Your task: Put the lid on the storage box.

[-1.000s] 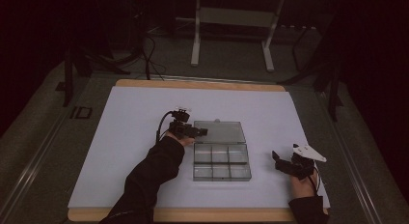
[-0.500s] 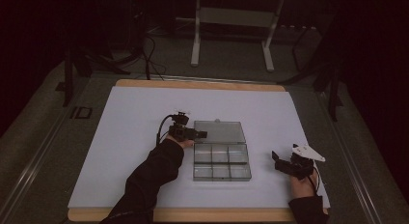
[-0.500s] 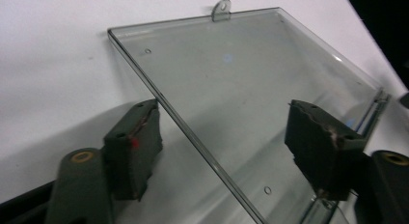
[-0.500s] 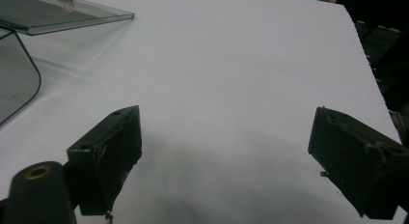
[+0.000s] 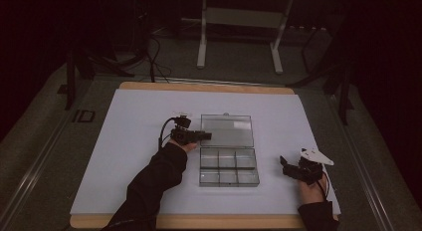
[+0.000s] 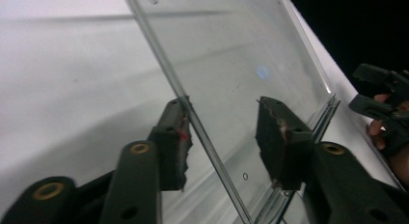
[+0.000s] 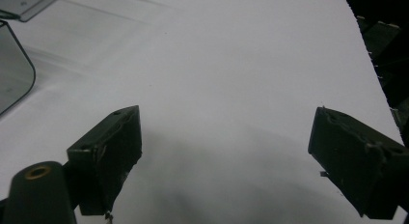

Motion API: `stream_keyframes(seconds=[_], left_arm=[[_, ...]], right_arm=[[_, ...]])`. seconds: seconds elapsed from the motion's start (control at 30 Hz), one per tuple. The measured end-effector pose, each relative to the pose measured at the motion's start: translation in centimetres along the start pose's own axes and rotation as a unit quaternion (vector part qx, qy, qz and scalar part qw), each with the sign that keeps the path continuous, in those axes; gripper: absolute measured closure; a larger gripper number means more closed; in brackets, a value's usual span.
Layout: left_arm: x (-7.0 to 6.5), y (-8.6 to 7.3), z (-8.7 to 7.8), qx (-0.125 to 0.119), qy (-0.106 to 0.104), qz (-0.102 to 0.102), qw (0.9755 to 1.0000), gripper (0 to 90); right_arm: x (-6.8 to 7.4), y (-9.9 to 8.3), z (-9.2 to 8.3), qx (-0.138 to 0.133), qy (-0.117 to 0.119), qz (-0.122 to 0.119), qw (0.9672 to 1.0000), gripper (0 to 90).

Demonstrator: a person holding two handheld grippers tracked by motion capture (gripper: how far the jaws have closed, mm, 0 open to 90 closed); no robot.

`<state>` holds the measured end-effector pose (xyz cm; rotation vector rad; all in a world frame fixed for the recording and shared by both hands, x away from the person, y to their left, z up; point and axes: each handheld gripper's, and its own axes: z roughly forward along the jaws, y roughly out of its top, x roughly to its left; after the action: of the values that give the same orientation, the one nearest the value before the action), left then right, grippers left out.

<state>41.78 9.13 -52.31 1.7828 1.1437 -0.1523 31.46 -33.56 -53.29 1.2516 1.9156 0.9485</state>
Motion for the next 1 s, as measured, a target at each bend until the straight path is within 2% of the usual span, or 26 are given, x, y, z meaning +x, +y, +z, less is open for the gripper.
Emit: stream_keyframes(seconds=[0.07,0.13,0.2,0.37,0.47,0.6,0.7,0.77,1.0], left_arm=[[0.0,0.0,-0.3,-0.008,-0.003,0.005,0.9999,61.0],[-0.2,0.0,-0.6,-0.015,-0.004,0.012,0.9998,65.6],[-0.4,0.1,-0.9,-0.017,-0.004,0.026,0.9995,67.6],[-0.7,0.2,-1.2,-0.016,0.005,0.043,0.9989,69.2],[-0.8,0.2,-1.5,-0.022,-0.002,0.044,0.9988,71.9],[-1.0,0.2,-1.8,-0.025,0.0,0.059,0.998,73.4],[-1.0,0.1,-2.0,-0.03,-0.005,0.063,0.9976,74.4],[-1.0,0.1,-2.1,-0.032,-0.008,0.066,0.9972,76.0],[-1.2,-0.1,-2.4,-0.037,-0.01,0.08,0.996,78.0]], right_arm=[[0.1,0.0,0.1,0.003,0.001,-0.001,1.0,11.5],[0.2,0.2,0.2,0.016,0.004,-0.011,0.9998,11.5],[0.4,0.5,0.2,0.022,0.007,-0.014,0.9996,11.5],[0.9,1.6,-0.1,0.011,0.017,-0.016,0.9997,11.4],[1.1,2.6,-0.1,0.005,0.029,-0.016,0.9994,11.5],[1.5,4.0,0.1,-0.001,0.039,-0.02,0.9991,11.5],[1.6,4.8,0.4,0.007,0.045,-0.021,0.9987,11.4],[1.9,5.8,0.7,0.008,0.063,-0.016,0.9979,11.4],[3.1,8.5,1.6,-0.003,0.098,-0.03,0.9948,11.4]])
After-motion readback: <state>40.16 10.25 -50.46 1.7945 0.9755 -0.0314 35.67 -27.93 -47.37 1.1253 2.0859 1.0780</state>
